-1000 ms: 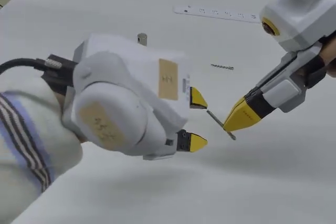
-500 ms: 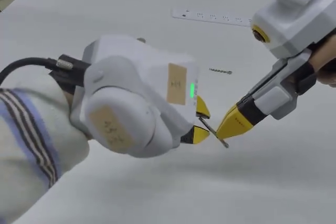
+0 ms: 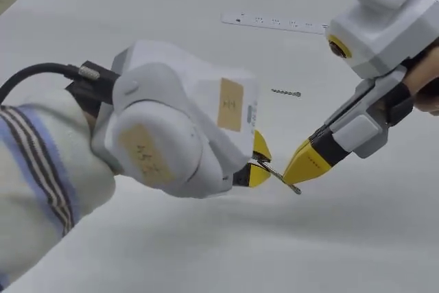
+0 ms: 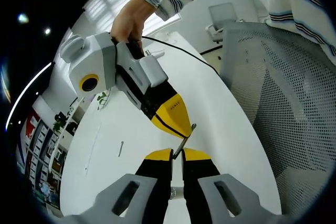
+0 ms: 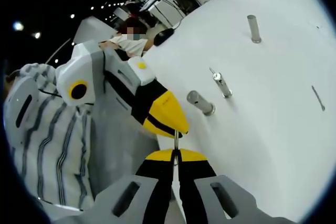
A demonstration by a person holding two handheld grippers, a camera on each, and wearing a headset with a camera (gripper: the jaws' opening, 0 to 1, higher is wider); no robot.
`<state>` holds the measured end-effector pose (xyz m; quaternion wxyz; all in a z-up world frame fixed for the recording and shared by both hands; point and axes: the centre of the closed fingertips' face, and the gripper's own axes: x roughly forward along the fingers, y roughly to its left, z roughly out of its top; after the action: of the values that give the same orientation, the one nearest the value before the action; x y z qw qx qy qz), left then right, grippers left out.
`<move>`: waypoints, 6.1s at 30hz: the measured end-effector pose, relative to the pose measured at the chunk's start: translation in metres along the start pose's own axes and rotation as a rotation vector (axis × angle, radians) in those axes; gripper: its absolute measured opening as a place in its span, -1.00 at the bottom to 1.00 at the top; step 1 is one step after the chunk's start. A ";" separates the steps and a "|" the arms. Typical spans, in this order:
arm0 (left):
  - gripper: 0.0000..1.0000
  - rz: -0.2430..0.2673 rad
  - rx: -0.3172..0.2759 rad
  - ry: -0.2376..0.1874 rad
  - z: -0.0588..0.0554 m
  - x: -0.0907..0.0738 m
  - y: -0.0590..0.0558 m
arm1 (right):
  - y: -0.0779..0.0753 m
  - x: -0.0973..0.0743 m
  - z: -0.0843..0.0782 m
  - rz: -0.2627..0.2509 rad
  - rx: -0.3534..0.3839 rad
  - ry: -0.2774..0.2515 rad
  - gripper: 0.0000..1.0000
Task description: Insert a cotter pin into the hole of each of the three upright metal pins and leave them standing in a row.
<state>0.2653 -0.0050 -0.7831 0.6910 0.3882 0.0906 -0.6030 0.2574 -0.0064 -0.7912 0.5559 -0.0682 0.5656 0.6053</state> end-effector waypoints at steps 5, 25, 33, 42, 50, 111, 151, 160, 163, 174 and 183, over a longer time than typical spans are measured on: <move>-0.95 -0.018 0.011 0.010 -0.002 0.001 -0.004 | 0.001 0.001 -0.002 0.003 -0.003 0.007 -0.93; -1.00 -0.085 -0.102 0.029 -0.012 0.002 -0.019 | -0.002 0.000 0.001 0.023 -0.115 -0.031 -0.92; -1.00 -0.111 -0.196 0.021 -0.015 0.002 -0.030 | -0.002 -0.005 0.005 0.002 -0.211 -0.079 -0.80; -1.00 -0.120 -0.373 0.004 -0.017 -0.001 -0.028 | 0.000 -0.010 -0.004 -0.079 -0.439 -0.091 -0.60; -1.00 -0.142 -0.504 -0.033 -0.014 -0.006 -0.025 | 0.007 -0.012 -0.006 -0.131 -0.511 -0.156 -0.55; -0.40 0.019 -0.450 -0.118 -0.021 -0.017 -0.004 | -0.007 0.005 -0.006 -0.239 -0.474 -0.217 -0.93; -0.77 0.084 -0.584 -0.058 -0.069 -0.011 0.008 | -0.034 0.025 0.024 -0.286 -0.471 -0.245 -0.93; -0.77 0.079 -0.581 -0.047 -0.069 -0.011 0.007 | -0.032 0.020 0.029 -0.316 -0.515 -0.254 -0.93; -0.77 0.082 -0.577 -0.041 -0.069 -0.011 0.007 | -0.031 0.021 0.029 -0.322 -0.522 -0.252 -0.93; -0.77 0.080 -0.557 -0.019 -0.068 -0.011 0.005 | -0.023 0.037 0.035 -0.313 -0.544 -0.287 -0.93; -0.77 0.070 -0.515 0.003 -0.068 -0.011 0.002 | -0.020 0.043 0.043 -0.311 -0.554 -0.293 -0.91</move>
<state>0.2875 0.0471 -0.8227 0.7872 0.2033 0.2287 -0.5353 0.2800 0.0467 -0.8190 0.6771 -0.2142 0.2768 0.6474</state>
